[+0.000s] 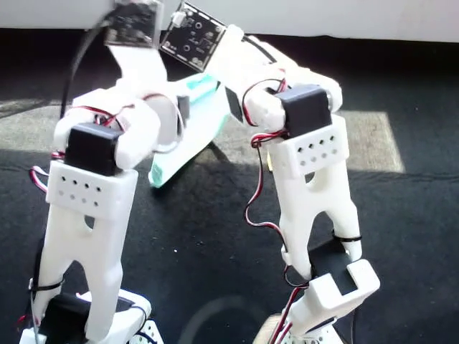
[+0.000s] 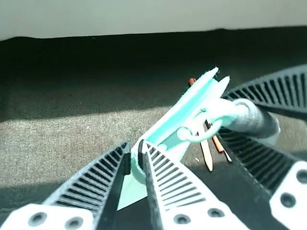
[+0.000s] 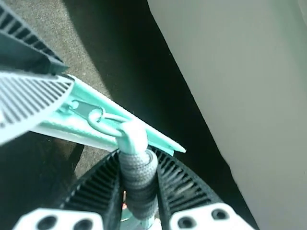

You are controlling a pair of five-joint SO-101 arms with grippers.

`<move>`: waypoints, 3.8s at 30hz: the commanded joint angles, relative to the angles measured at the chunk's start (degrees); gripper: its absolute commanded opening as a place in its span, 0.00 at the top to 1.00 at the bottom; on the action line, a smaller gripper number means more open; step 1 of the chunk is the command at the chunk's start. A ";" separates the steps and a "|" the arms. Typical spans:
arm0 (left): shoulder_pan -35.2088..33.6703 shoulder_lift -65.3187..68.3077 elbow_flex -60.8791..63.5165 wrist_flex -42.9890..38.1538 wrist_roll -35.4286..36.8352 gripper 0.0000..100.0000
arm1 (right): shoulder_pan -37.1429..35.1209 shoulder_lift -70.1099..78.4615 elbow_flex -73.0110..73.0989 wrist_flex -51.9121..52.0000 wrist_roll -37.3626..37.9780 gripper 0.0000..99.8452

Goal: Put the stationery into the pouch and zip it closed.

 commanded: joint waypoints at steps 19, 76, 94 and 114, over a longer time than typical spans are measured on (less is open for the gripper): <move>-4.44 -0.31 -0.04 16.79 6.95 0.95 | 0.92 -3.12 -1.80 13.85 0.70 0.99; -13.58 -0.31 -0.04 -1.23 -2.20 0.99 | 12.18 -2.68 -4.09 1.63 -7.38 0.99; -13.49 -0.75 12.26 -1.14 -5.45 0.99 | 15.34 -2.51 -3.91 10.15 -6.68 0.99; -13.23 -0.75 12.18 -0.26 -5.45 0.99 | 17.36 -2.86 -4.00 13.58 -2.11 0.99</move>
